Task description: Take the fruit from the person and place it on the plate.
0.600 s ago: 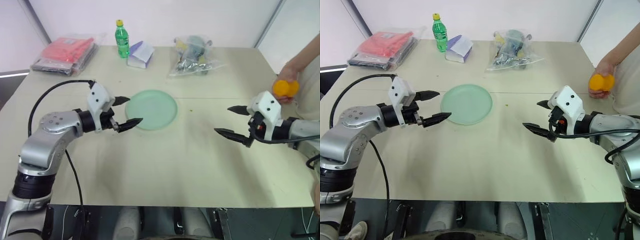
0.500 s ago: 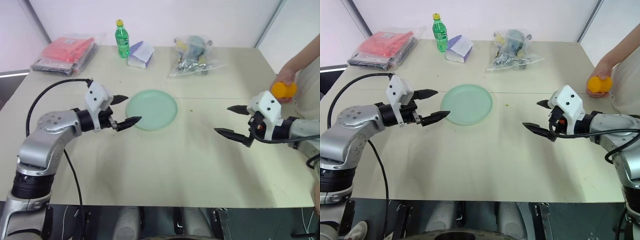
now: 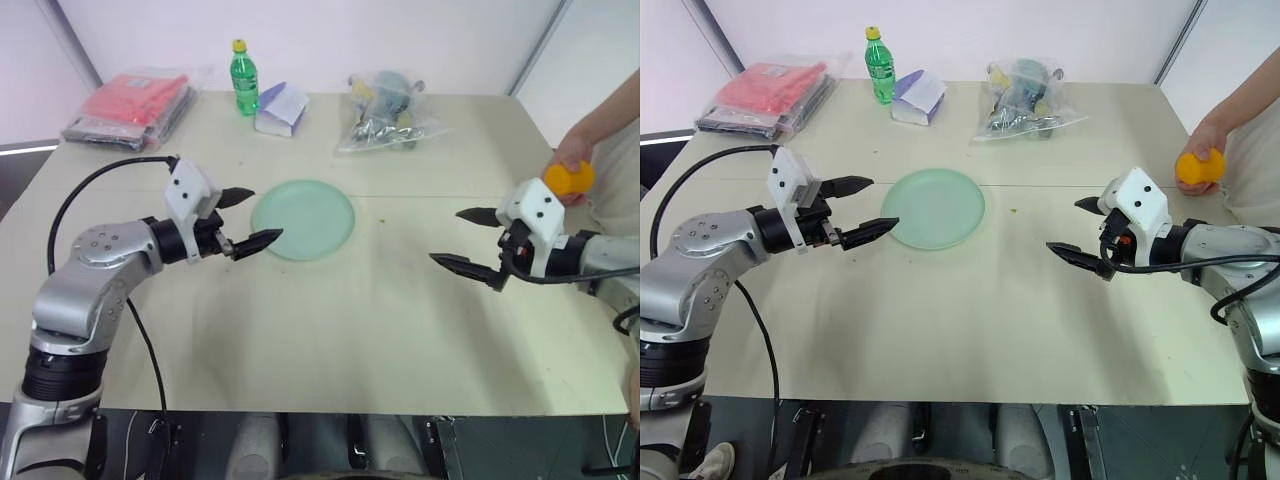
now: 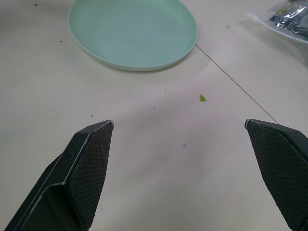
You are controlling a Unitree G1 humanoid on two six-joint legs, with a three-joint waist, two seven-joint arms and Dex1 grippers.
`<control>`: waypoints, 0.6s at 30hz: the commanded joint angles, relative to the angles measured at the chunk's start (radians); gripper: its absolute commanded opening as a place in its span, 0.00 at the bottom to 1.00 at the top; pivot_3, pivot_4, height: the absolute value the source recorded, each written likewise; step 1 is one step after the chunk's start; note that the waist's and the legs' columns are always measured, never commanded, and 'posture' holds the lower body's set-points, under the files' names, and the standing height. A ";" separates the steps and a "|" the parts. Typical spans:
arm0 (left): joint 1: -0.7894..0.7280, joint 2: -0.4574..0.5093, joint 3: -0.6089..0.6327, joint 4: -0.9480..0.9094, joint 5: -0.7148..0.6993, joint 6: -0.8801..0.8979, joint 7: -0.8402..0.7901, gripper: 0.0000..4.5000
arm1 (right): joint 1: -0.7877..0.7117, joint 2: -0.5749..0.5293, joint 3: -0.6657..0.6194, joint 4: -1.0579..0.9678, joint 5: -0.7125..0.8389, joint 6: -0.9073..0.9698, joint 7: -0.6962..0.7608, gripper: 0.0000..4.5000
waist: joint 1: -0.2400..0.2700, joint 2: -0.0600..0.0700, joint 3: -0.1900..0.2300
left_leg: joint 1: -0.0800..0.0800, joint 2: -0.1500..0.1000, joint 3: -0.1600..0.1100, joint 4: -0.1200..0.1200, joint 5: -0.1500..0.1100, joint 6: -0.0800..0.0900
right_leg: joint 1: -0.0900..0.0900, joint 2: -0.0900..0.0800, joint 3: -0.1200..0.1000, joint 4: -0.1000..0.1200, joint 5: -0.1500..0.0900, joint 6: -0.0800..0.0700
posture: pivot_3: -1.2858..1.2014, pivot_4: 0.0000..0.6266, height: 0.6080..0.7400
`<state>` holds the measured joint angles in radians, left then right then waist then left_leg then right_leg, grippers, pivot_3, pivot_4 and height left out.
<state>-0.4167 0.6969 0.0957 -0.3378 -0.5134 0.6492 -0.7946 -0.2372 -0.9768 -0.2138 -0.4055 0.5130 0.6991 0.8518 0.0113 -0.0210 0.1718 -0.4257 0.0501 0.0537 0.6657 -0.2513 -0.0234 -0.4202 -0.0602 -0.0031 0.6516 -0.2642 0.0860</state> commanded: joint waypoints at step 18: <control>0.000 0.009 0.002 -0.044 -0.004 -0.022 -0.006 0.99 | -0.011 -0.010 -0.027 -0.032 0.003 0.003 -0.010 1.00 | 0.000 0.000 0.000 | 0.000 0.000 0.000 0.000 0.000 0.000 | 0.000 0.000 0.000 0.000 0.000 0.000 | 0.52 0.24 0.93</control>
<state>-0.4014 0.7017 0.0910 -0.3483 -0.5126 0.6447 -0.8002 -0.2385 -0.9767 -0.2135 -0.4082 0.5144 0.7077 0.8467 0.0114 -0.0210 0.1718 -0.4257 0.0501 0.0537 0.6657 -0.2513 -0.0234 -0.4202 -0.0602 -0.0031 0.6515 -0.2643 0.0860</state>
